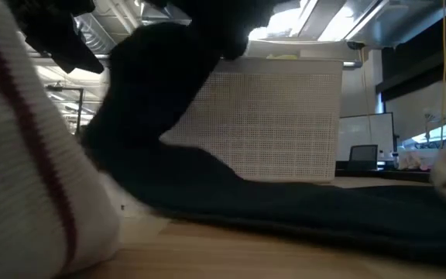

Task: Sort clothes
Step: Put the blue pants into the white laundry organizer

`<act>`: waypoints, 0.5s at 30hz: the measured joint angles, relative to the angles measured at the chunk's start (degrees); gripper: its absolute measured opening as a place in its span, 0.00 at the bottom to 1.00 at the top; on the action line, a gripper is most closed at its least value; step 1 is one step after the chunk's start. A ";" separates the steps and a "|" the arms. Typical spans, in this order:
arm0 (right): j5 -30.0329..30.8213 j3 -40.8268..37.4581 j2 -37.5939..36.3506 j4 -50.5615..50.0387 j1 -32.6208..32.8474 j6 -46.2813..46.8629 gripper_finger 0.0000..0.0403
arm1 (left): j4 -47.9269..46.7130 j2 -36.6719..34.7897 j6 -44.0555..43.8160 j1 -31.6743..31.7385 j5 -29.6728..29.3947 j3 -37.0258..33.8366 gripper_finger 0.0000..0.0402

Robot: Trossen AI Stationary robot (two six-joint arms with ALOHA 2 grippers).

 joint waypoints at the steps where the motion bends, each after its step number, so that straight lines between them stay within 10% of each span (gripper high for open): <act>1: 0.53 0.00 -0.48 3.98 -0.71 -3.75 0.17 | 0.00 0.00 0.03 0.00 0.00 0.00 0.03; 9: 0.51 0.31 -2.78 35.38 -8.10 -27.24 0.17 | 0.71 0.03 0.31 0.00 -0.04 -0.06 0.03; 15: 4.19 0.28 -0.35 24.90 -15.81 -21.50 0.17 | 1.93 0.07 1.34 -0.01 -0.29 -0.06 0.03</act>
